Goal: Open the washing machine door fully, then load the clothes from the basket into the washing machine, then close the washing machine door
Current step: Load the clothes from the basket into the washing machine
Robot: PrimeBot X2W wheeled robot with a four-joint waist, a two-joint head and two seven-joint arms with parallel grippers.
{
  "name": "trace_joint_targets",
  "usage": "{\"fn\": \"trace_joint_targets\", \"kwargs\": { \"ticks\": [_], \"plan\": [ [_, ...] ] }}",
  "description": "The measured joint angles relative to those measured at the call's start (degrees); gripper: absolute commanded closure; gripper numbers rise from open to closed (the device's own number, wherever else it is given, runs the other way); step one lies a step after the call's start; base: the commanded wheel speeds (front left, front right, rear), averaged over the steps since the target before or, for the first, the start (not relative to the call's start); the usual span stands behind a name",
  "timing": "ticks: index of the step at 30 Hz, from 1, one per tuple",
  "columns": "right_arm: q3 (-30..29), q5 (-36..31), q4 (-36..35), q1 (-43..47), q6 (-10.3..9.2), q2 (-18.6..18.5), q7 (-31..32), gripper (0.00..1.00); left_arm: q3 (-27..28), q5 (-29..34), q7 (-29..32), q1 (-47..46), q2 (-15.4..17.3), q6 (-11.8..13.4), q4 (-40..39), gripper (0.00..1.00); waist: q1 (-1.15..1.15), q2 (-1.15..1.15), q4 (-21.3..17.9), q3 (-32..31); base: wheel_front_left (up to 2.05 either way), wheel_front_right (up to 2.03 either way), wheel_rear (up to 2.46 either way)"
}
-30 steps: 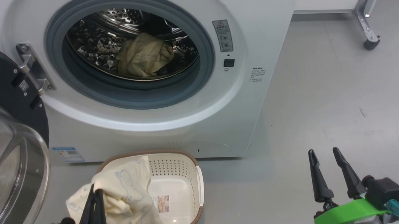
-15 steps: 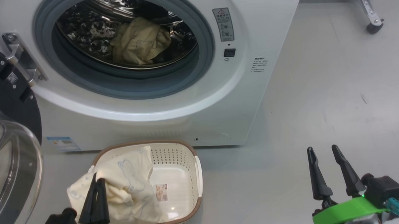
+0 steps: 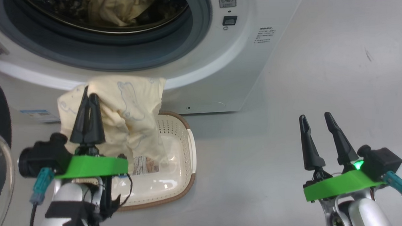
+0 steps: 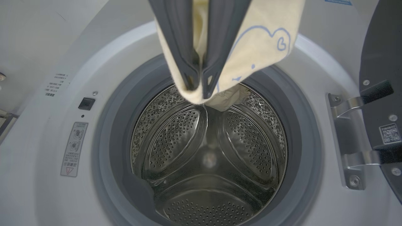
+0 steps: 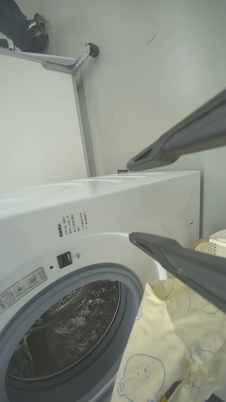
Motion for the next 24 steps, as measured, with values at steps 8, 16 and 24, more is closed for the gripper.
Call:
{"fn": "trace_joint_targets", "kwargs": {
  "ticks": [8, 16, 24],
  "plan": [
    [0.60, 0.52, 0.26, -2.91, 0.00, 1.11, 0.00, 0.00, 3.33, 3.67, -0.01, -13.13, 1.43, -1.65, 6.79, 1.00, 0.01, 0.00, -3.19, 4.15, 0.00, 0.00, 0.00],
    [2.40, 1.51, 0.80, -4.67, 0.00, 1.54, 0.00, 0.00, 4.71, 5.82, -0.08, -28.28, 3.33, -2.08, 19.31, 1.00, 0.00, 0.00, -5.84, 6.20, 0.00, 0.00, 0.00],
    [5.58, 2.48, 1.76, -6.49, 0.00, 1.72, 0.00, 0.00, 7.50, 6.11, -0.23, -42.53, 5.94, -0.19, 36.69, 1.00, 0.00, 0.00, -9.93, 9.88, 0.00, 0.00, 0.00]
  ]
}}
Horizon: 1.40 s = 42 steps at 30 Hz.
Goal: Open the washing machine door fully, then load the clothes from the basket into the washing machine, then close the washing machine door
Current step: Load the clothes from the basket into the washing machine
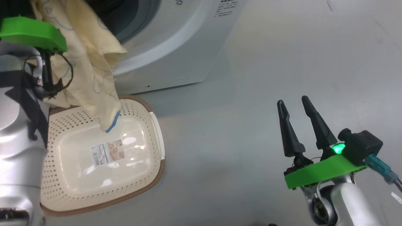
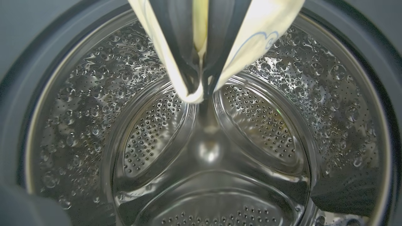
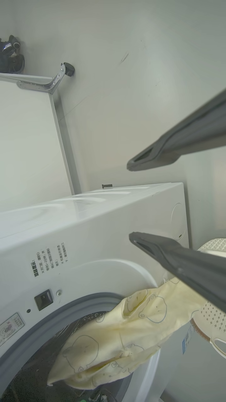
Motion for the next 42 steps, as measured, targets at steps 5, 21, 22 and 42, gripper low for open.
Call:
{"fn": "trace_joint_targets", "kwargs": {
  "ticks": [5, 21, 22, 42],
  "plan": [
    [1.18, 0.49, 0.19, -0.79, 0.00, 0.05, 0.00, 0.00, 0.08, 0.88, -0.01, -5.13, 0.34, 0.41, 5.50, 1.00, 0.00, 0.00, -1.54, 2.50, 0.00, 0.00, 0.00],
    [4.88, 2.16, 0.47, -3.15, 0.00, 0.15, 0.00, 0.00, -0.77, 4.08, -0.01, -21.57, 5.41, 2.68, 16.45, 1.00, 0.00, 0.00, -6.25, 10.78, 0.00, 0.00, 0.00],
    [5.06, 2.31, 0.47, -3.15, 0.00, 0.16, 0.00, 0.00, -0.98, 4.32, -0.01, -22.25, 5.44, 2.71, 16.50, 1.00, 0.00, 0.00, -6.42, 11.07, 0.00, 0.00, 0.00],
    [6.12, 2.46, 0.52, -3.23, 0.00, 0.24, 0.00, 0.00, -4.41, 6.15, 0.37, -31.64, 7.00, 3.54, 26.89, 1.00, 0.00, 0.00, -7.25, 13.00, 0.00, 0.00, 0.00]
  ]
}}
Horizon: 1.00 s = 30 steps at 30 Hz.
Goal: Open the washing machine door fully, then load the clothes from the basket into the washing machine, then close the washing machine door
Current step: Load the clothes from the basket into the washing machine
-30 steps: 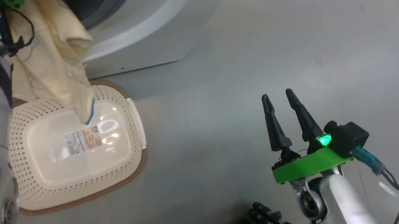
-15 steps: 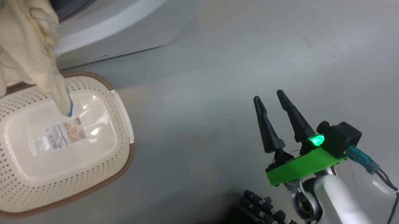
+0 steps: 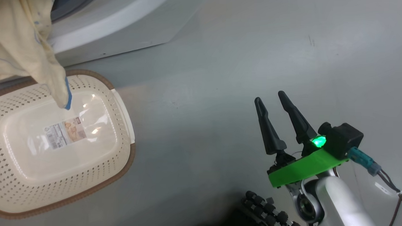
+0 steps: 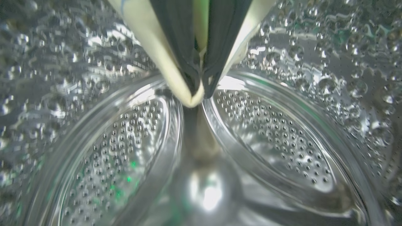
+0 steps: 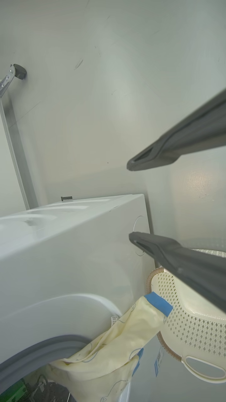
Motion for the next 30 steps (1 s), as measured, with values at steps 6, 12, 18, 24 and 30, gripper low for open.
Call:
{"fn": "trace_joint_targets", "kwargs": {
  "ticks": [6, 12, 18, 24, 30],
  "plan": [
    [-0.56, -0.09, 0.36, 0.06, 0.00, -0.03, 0.00, 0.00, -2.44, 0.89, 7.30, -0.12, -1.54, -0.34, 6.83, 0.70, 0.00, 0.00, 1.00, -1.75, 0.00, 0.00, 0.00],
    [-0.65, -0.33, 0.51, 0.45, 0.00, -0.13, 0.00, 0.00, -3.12, 1.01, 12.88, -0.01, -2.76, 1.29, 8.59, 0.00, 0.00, 0.00, 1.89, -4.59, 0.00, 0.00, 0.00],
    [-1.89, -0.57, 0.49, 1.37, 0.00, -0.44, 0.00, 0.00, -1.83, -1.43, 15.29, 1.23, -5.21, 2.70, 9.13, 0.00, 0.00, 0.00, 3.48, -6.32, 0.00, 0.00, 0.00],
    [-2.68, -0.59, 0.22, 1.38, 0.00, -0.52, 0.00, 0.00, -1.49, -3.03, 14.02, 3.55, -8.27, 4.13, 9.48, 0.00, 0.00, 0.00, 5.31, -7.61, 0.00, 0.00, 0.00],
    [-3.24, -1.09, 0.15, 1.20, 0.00, -0.52, 0.00, 0.00, -1.90, -3.96, 13.70, 5.28, -10.77, 3.85, 9.51, 0.00, 0.00, 0.00, 6.92, -8.81, 0.00, 0.00, 0.00]
  ]
}}
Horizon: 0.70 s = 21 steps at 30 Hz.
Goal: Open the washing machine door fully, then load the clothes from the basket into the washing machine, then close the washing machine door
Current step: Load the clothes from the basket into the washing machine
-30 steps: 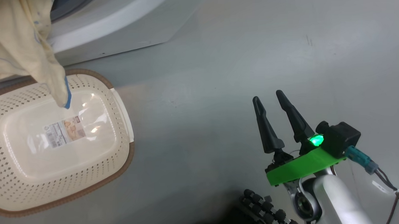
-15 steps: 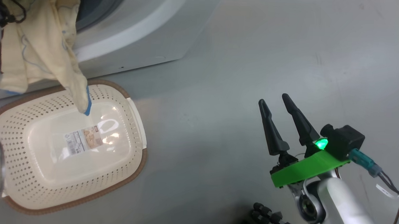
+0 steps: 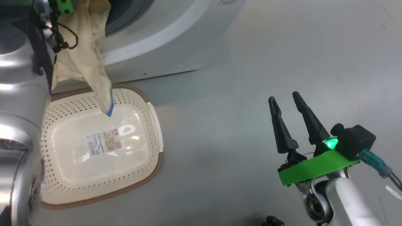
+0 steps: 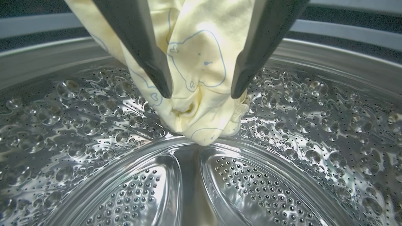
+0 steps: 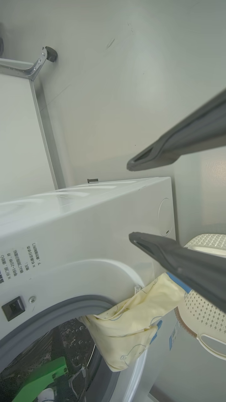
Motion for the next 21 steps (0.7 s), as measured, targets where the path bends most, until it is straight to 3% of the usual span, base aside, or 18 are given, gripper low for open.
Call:
{"fn": "trace_joint_targets", "kwargs": {
  "ticks": [4, 14, 21],
  "plan": [
    [-1.52, -0.30, -0.15, -0.29, 0.00, -0.22, 0.00, 0.00, 0.76, -1.92, -0.69, 1.41, -1.13, -0.42, 0.07, 0.00, 0.00, 0.00, 1.36, -0.59, 0.00, 0.00, 0.00],
    [-5.14, -1.52, -0.64, -0.76, 0.00, -0.91, 0.00, 0.00, 1.32, -5.76, -6.32, 7.13, -3.15, -4.17, 0.05, 0.00, 0.00, 0.00, 5.54, -2.97, 0.00, 0.00, 0.00],
    [-6.95, -2.42, -0.77, 0.85, 0.00, -2.20, 0.00, 0.00, -1.31, -10.47, -12.17, 12.84, -3.47, -9.59, -3.28, 0.00, 0.00, 0.00, 9.36, -5.38, 0.00, 0.00, 0.00]
  ]
}}
